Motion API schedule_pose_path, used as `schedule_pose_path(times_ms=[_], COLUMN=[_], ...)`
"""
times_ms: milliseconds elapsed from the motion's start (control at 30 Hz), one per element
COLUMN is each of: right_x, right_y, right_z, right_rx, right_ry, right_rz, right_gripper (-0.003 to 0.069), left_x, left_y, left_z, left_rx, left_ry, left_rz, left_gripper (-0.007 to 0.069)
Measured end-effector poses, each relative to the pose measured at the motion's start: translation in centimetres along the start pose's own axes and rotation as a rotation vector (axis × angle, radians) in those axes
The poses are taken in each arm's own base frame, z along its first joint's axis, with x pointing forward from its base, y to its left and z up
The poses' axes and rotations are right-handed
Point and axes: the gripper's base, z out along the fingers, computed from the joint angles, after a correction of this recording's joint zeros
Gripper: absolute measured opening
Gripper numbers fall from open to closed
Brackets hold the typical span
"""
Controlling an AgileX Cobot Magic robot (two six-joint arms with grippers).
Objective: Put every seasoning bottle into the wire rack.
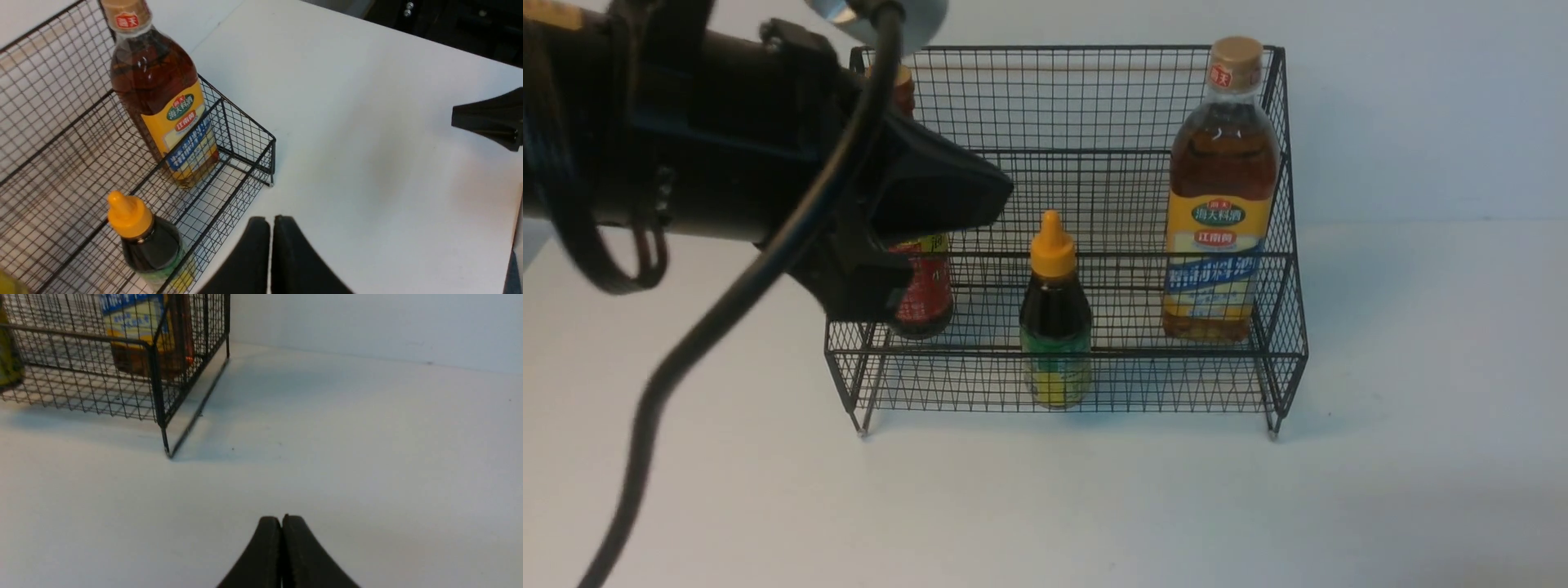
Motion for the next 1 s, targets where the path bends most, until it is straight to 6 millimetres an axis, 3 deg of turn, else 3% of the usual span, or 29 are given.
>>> schedule_pose_path(times_ms=[333,467,633,700,800,833,1000], right_x=[0.0,-0.1,-0.1,-0.1,-0.1,-0.1,-0.1], right_y=[-0.5,-0.6,-0.6,-0.6,-0.6,-0.6,-0.6], right_z=[0.1,0.1,0.1,0.1,0.1,0.1,0.1], right_rx=[0.087,0.096,0.098,0.098,0.098,0.098,0.098], right_ry=[-0.02,-0.033,-0.037,-0.037,-0.037,-0.038,-0.038], right_rz=[-0.039,-0.054,-0.059,-0.059,-0.059,-0.059,-0.059], right_gripper=[-0.0015,-0.0015,-0.0015,-0.0015,-0.0015,-0.0015,-0.0015], left_x=[1.5,3.4,6.6,8.4,11.1,12.5,15.1], left_y=[-4.0,-6.4,-8.9,-9.6,-9.6,-9.3,-8.5], left_z=[-8.8,-13.4,-16.6,-17.0,-15.9,-14.9,-12.1], left_rx=[-0.176,-0.267,-0.323,-0.34,-0.371,-0.387,-0.384], left_ry=[0.04,0.047,-0.047,-0.105,-0.197,-0.243,-0.358], left_rz=[-0.087,-0.133,-0.176,-0.178,-0.18,-0.183,-0.238], left_gripper=[-0.0005,-0.0005,-0.0005,-0.0005,-0.0005,-0.0005,-0.0005])
